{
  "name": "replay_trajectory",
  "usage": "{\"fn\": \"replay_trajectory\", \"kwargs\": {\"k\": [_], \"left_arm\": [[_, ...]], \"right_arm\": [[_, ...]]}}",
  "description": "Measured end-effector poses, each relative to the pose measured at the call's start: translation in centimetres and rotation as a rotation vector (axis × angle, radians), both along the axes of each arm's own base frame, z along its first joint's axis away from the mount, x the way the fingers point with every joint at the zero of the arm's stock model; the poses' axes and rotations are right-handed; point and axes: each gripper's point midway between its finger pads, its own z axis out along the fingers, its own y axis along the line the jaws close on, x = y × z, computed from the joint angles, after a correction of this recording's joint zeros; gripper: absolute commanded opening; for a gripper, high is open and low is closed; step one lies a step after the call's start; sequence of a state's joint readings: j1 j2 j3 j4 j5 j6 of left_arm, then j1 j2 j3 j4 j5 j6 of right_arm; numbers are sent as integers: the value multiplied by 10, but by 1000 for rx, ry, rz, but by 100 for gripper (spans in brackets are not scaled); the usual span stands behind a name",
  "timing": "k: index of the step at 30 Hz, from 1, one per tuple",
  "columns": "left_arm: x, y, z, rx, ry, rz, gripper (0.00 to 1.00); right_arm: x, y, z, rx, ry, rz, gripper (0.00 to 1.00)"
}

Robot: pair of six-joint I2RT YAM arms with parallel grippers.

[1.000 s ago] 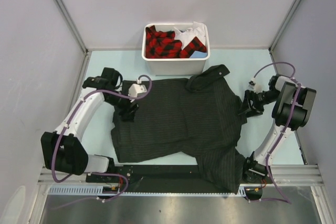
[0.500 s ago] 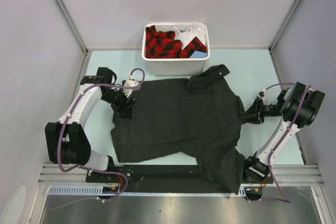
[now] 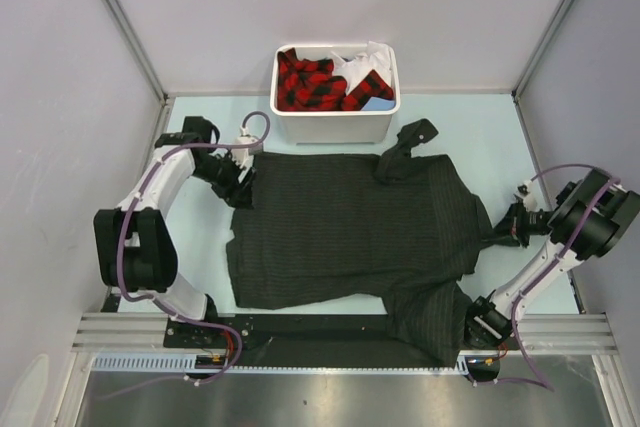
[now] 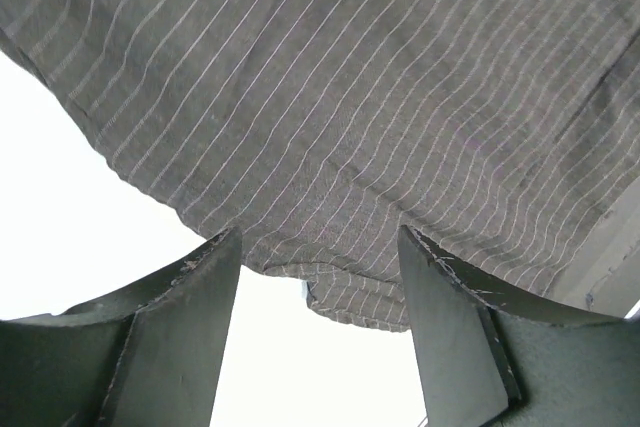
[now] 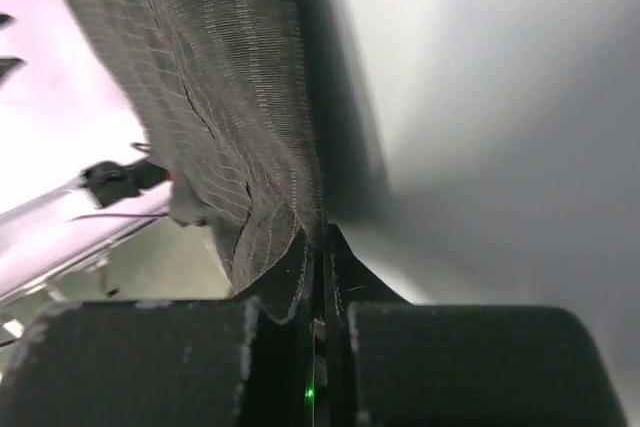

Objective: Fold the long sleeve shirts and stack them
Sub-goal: Flatten the shirt out

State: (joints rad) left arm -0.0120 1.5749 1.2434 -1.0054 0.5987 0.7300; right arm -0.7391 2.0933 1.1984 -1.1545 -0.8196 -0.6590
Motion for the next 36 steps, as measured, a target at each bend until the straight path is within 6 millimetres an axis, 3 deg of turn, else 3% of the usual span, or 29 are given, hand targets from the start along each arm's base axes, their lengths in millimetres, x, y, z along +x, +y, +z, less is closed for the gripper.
{"fn": "replay_trajectory", "kwargs": {"k": [1, 2, 3, 4, 7, 10, 14, 16, 18, 21, 23, 26, 29, 33, 36], "left_arm": [[1, 0, -3, -1, 9, 3, 69], [2, 0, -6, -1, 17, 6, 69], [3, 0, -9, -1, 27, 6, 69], [5, 0, -12, -1, 35, 7, 70], [14, -1, -15, -3, 45, 14, 71], [32, -2, -11, -10, 26, 18, 72], [66, -4, 0, -23, -43, 21, 73], [82, -5, 3, -27, -72, 25, 74], [102, -6, 3, -33, -103, 37, 74], [121, -6, -2, -35, -125, 56, 76], [141, -6, -7, -38, -160, 60, 80], [164, -7, -18, -36, -215, 23, 80], [186, -7, -25, -23, -295, -65, 79], [210, -5, -33, 14, -386, -178, 74], [223, -5, -41, 46, -437, -265, 75]], "right_arm": [[-5, -1, 2, -18, 1, 5, 0], [-13, -1, 4, -42, 5, 20, 6], [-17, 0, 7, -58, 3, 36, 20], [-22, 2, 11, -77, 3, 61, 52], [-29, 4, 19, -116, 3, 130, 83], [-16, -9, 29, -180, -33, 179, 85], [46, -43, 58, -356, -232, 192, 86], [79, -42, 75, -441, -343, 227, 87], [113, -22, 91, -506, -461, 299, 87], [161, 46, 109, -555, -641, 467, 87], [182, 97, 112, -548, -731, 566, 87], [205, 146, 107, -530, -800, 651, 86], [225, 162, 90, -535, -803, 672, 85], [238, 162, 64, -549, -752, 672, 84], [239, 162, 58, -551, -736, 676, 83]]}}
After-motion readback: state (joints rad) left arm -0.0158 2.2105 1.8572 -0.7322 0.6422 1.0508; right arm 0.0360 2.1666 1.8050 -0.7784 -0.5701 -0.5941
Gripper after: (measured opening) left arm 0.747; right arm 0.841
